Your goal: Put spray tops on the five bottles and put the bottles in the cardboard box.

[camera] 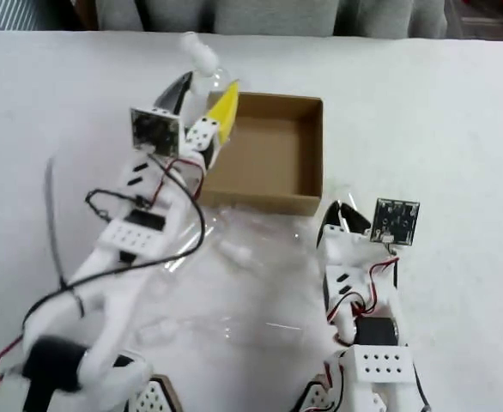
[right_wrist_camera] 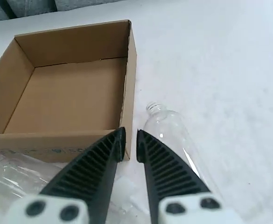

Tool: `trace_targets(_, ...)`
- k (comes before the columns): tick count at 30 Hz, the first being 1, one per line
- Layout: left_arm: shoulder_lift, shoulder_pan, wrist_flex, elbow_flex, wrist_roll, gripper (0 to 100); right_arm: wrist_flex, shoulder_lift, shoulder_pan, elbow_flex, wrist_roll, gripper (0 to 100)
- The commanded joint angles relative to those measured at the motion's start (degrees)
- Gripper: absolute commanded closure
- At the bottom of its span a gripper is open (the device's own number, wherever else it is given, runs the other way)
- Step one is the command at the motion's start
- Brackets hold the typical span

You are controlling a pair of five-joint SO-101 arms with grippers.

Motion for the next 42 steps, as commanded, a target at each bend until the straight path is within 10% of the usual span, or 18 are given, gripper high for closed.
trace_targets(1, 9.5, -0.6, -6.9, -6.9, 0.1, 98, -1.2, -0.5, 0.3, -0.4, -0.3, 98.2)
trace_targets(42, 50.9, -2.4, -22.8, -32.6, 4.7, 98, -1.2, -0.5, 0.2, 0.4, 0.0, 98.2)
